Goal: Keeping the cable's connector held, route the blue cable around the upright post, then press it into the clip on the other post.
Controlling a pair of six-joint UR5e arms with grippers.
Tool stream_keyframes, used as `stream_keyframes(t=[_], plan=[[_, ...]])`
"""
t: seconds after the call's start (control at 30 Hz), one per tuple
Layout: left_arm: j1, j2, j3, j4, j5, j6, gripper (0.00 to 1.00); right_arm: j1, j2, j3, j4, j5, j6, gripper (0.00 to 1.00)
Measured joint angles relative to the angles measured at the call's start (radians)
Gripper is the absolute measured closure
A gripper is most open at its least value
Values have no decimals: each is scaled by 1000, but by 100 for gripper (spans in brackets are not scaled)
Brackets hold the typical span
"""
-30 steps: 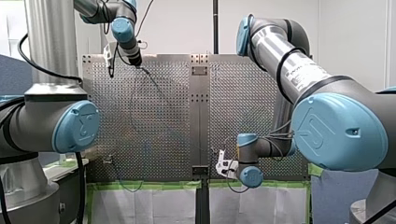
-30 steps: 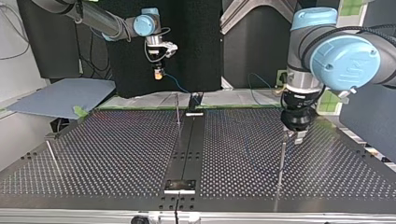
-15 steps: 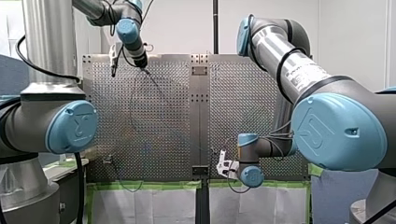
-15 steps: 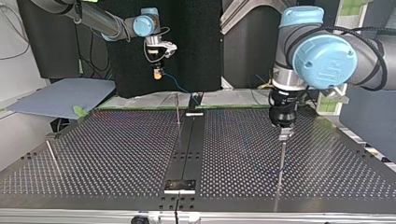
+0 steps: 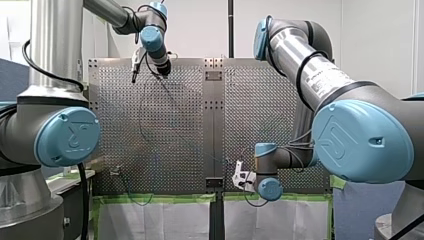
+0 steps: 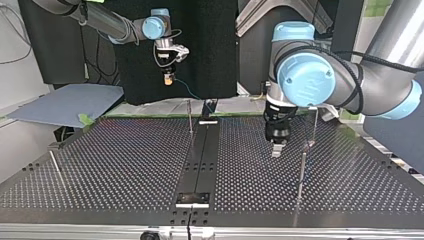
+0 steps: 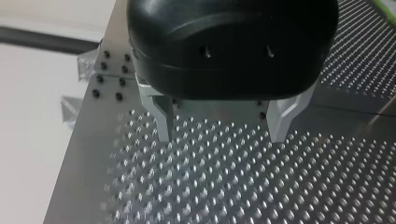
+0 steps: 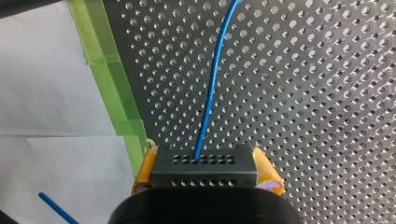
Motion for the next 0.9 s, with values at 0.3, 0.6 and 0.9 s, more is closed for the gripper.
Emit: stream_keyframes(t=[0.3, 0.6, 0.9], plan=[[-63, -73, 42, 28, -27, 73, 2, -1, 0, 0, 2, 0, 0, 100], [-59, -153, 45, 76, -54, 153, 2, 0, 0, 0, 0, -1, 0, 100], [-53, -226, 74, 138, -74, 226, 2, 0, 0, 0, -2, -3, -1, 100]])
